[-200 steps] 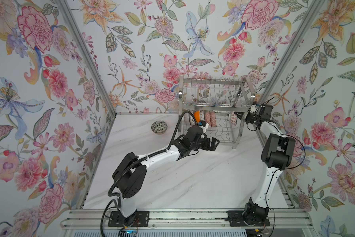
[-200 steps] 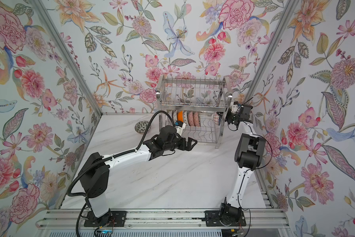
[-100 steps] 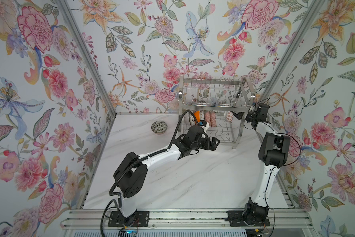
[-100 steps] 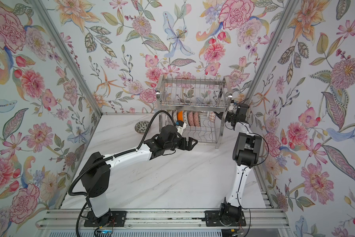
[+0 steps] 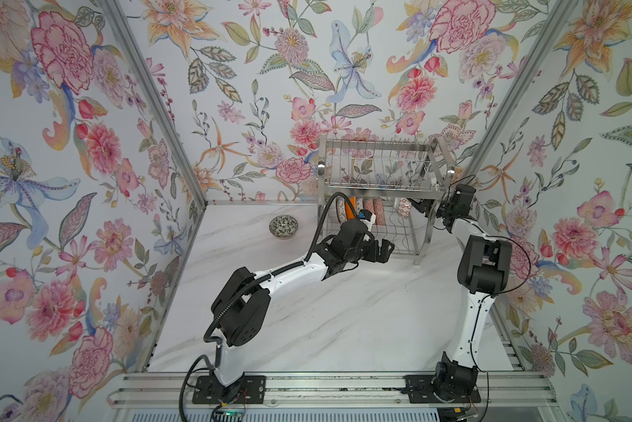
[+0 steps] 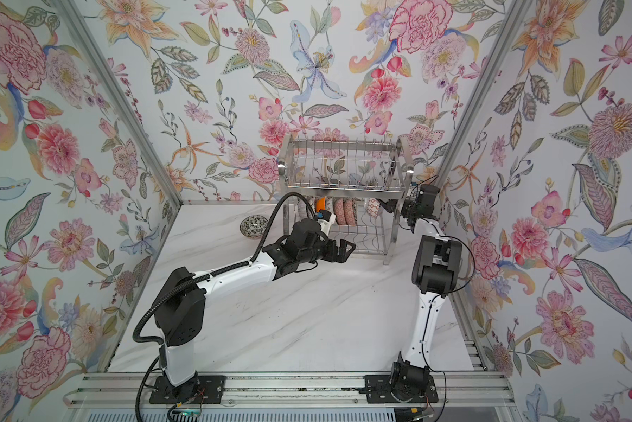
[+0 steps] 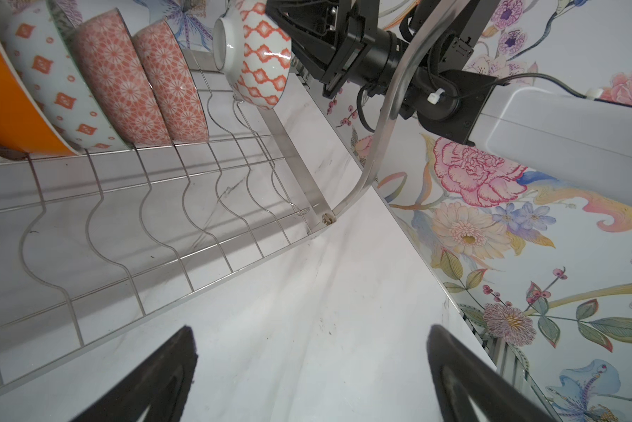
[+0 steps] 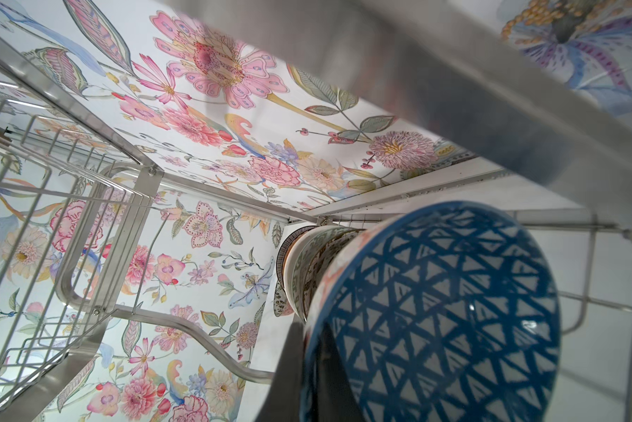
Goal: Load the bowls into the dish rack
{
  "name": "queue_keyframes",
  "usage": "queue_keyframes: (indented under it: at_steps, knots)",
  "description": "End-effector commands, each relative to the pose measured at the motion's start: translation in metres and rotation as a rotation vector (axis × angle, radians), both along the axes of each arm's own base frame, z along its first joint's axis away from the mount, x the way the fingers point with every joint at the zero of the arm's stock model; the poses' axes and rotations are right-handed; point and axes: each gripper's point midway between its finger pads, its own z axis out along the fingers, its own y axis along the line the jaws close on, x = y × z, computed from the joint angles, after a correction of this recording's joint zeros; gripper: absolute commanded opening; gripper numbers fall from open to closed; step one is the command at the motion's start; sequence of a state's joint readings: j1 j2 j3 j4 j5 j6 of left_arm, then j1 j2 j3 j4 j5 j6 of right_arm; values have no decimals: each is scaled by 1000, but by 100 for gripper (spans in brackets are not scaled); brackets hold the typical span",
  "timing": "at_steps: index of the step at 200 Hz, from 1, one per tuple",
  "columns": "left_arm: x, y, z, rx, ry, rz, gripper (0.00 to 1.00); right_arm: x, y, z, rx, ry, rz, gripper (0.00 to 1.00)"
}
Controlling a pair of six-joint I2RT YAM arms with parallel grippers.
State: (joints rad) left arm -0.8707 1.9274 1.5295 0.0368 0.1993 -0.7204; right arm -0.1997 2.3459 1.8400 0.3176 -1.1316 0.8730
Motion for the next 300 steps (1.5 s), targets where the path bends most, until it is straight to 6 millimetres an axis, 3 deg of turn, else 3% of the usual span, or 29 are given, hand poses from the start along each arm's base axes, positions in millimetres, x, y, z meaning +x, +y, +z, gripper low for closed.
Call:
queue_keyframes:
  at_steps: [1, 56, 101, 300]
  knots:
    - [14, 0, 6, 37, -65, 44, 100, -3, 7, 20, -3, -83, 43, 0]
    - [32, 11, 1, 118, -106, 138, 99, -4, 29, 8, 0, -72, 82, 0]
    - [35, 10, 1, 145, -112, 137, 99, -2, 46, -6, 8, -50, 106, 0]
    - [32, 6, -12, 165, -80, 112, 99, -8, 67, -38, 92, 9, 208, 0]
